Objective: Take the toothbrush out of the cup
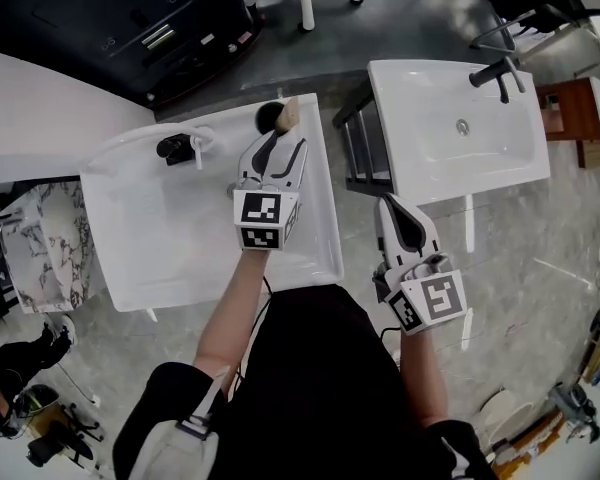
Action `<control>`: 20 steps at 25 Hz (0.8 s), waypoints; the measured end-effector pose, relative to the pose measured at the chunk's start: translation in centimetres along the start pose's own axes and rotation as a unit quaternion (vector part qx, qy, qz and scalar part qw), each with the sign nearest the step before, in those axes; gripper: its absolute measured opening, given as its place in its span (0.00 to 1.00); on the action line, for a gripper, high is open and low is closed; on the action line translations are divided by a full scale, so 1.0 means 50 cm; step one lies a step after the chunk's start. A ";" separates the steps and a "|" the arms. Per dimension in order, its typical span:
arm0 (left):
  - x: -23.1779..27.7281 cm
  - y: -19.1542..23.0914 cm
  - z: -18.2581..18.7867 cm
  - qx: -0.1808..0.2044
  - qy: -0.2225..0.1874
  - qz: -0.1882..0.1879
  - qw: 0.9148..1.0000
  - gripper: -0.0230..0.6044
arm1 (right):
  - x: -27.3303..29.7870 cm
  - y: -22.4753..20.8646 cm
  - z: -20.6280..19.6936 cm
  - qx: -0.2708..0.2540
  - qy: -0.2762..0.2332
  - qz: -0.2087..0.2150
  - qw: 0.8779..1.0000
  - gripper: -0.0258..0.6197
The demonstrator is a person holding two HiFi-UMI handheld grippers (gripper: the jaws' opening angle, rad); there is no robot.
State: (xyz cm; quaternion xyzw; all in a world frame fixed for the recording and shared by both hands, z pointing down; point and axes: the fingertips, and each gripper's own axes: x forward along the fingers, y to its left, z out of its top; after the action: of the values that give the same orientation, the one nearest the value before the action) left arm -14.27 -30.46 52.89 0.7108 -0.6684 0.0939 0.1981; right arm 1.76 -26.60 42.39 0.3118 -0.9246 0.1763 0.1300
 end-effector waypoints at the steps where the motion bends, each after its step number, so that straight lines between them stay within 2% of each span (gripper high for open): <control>1: 0.008 0.003 -0.004 0.005 0.003 0.001 1.000 0.36 | 0.002 0.001 -0.004 0.001 0.004 -0.003 1.000 0.09; 5: 0.038 0.012 -0.013 0.021 0.012 0.000 1.000 0.38 | 0.008 -0.001 -0.010 0.006 0.011 -0.019 1.000 0.09; 12: 0.072 0.028 -0.029 0.025 0.023 0.012 0.999 0.38 | 0.003 -0.005 -0.028 0.015 0.020 -0.041 0.999 0.09; 16: 0.082 0.034 -0.027 0.029 0.024 0.018 0.999 0.28 | 0.004 -0.007 -0.029 0.018 0.021 -0.047 0.998 0.09; 20: 0.086 0.036 -0.025 0.028 0.024 0.018 0.999 0.24 | 0.010 -0.007 -0.029 0.019 0.022 -0.049 0.998 0.09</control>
State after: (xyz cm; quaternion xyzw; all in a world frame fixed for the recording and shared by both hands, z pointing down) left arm -15.50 -33.91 56.01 0.7015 -0.6730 0.1333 0.1929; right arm 1.78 -26.54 43.96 0.3551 -0.9015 0.1944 0.1529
